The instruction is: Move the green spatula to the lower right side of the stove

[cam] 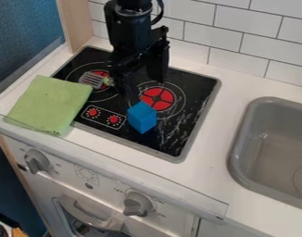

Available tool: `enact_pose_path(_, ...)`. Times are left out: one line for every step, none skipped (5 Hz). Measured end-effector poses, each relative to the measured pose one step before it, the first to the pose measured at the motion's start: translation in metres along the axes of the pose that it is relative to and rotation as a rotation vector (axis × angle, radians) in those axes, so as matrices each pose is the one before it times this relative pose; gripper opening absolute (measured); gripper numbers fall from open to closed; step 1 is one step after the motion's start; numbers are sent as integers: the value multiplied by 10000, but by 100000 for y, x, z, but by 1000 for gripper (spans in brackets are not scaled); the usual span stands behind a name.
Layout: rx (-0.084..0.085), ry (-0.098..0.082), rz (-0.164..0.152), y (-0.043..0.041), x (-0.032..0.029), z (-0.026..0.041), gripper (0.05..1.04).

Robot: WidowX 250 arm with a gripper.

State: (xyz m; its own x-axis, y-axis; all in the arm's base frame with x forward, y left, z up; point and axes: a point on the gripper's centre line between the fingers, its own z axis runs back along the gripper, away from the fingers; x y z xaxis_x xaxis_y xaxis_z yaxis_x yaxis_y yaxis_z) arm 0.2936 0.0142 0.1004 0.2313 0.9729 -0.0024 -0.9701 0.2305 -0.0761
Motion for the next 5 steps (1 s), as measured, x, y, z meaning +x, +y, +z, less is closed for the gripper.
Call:
enact_pose_path(279, 84, 53, 141, -21, -839, 991)
enact_pose_path(48, -29, 630, -552, 1330, -324, 991)
enact_pose_path(18, -451, 833, -1018, 2754, -625, 991)
enact_pose_path(68, -99, 832, -1007, 2537, -574, 991)
enact_pose_path(302, -356, 500, -1086, 1432, -2034, 991)
